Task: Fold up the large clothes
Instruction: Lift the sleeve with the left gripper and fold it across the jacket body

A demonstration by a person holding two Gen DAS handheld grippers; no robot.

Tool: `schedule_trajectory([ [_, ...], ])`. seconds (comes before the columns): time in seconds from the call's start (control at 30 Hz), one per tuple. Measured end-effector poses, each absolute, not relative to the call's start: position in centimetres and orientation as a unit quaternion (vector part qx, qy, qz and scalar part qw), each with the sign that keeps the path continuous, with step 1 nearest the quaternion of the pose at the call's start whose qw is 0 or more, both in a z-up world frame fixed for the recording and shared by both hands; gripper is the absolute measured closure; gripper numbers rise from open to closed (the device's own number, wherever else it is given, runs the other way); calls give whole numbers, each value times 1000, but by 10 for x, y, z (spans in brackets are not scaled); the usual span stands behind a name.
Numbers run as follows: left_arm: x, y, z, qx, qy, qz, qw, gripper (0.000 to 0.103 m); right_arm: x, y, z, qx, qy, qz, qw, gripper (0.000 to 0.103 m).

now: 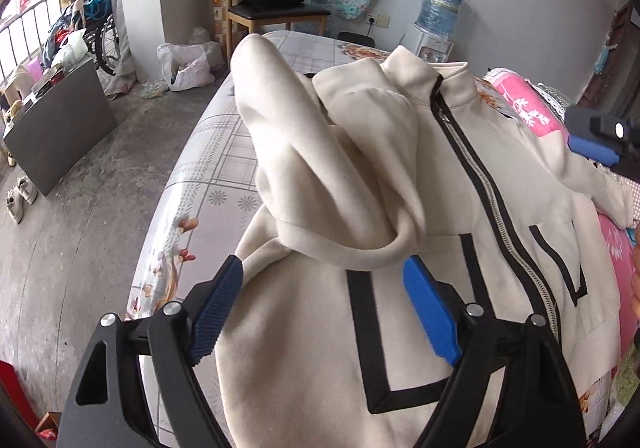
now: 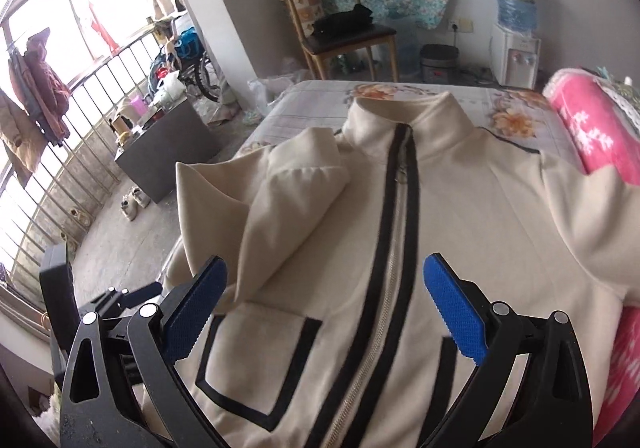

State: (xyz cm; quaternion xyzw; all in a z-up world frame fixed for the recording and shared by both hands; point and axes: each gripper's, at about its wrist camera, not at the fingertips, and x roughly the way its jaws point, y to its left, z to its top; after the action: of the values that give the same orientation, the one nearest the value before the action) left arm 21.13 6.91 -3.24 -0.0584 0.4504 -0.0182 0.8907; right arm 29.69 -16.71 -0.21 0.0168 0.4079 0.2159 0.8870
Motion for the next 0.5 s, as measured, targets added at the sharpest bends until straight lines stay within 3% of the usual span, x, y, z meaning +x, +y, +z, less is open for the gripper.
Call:
schedule_trajectory([
  [0.2, 218, 83, -49, -88, 463, -1, 882, 17, 370, -77, -13, -54, 429, 234, 871, 9],
  [0.4, 218, 93, -60, -119, 470, 2, 874, 9, 436, -3, -58, -154, 472, 187, 848, 21],
  [0.43, 218, 95, -62, -124, 471, 1, 873, 9, 442, 3, -68, -168, 484, 183, 839, 25],
  [0.5, 218, 96, -61, -127, 470, 0, 873, 7, 445, 9, -84, -204, 500, 171, 824, 46],
])
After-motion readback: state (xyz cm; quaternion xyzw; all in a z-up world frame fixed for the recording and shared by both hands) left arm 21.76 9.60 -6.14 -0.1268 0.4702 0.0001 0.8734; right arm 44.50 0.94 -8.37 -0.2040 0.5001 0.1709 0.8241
